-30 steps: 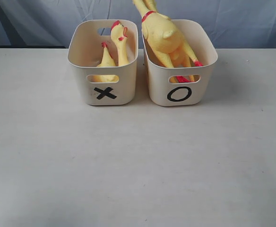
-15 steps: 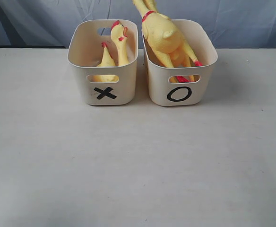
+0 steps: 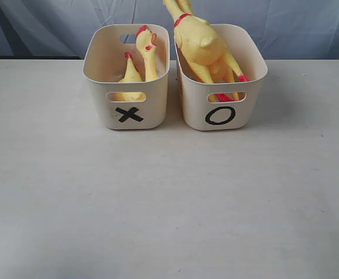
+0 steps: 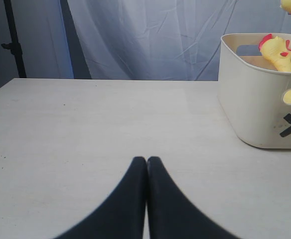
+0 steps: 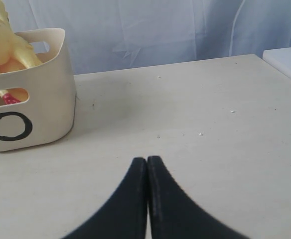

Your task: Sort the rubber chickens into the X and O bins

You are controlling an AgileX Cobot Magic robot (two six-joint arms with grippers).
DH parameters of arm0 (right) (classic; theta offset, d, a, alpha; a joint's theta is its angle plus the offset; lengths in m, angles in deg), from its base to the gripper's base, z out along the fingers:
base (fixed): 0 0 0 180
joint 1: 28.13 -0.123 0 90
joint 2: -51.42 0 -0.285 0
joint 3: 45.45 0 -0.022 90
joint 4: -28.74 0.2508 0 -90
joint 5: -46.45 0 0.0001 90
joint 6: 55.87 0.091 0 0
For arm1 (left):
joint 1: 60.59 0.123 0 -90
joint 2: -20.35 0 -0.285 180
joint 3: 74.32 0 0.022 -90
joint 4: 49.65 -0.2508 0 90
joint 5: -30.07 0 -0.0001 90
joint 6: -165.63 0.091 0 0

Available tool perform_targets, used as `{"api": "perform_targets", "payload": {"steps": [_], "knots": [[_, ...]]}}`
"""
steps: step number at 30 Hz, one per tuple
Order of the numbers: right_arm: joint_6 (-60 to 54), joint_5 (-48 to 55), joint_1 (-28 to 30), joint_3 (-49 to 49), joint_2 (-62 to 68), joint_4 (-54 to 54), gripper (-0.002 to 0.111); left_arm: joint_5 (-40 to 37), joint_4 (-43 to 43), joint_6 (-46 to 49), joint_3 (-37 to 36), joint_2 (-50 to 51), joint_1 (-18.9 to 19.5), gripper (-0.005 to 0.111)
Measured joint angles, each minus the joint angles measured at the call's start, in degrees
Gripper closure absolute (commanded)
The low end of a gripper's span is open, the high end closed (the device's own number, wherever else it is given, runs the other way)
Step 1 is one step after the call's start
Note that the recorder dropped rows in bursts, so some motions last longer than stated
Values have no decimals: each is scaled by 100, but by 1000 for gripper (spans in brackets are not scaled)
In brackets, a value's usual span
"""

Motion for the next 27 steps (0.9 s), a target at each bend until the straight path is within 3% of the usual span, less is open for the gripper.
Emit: {"api": "perform_targets", "payload": {"steps": [27], "knots": [[0,0,0,0,0,87,109,0,0,0,0,0,0,107]]}}
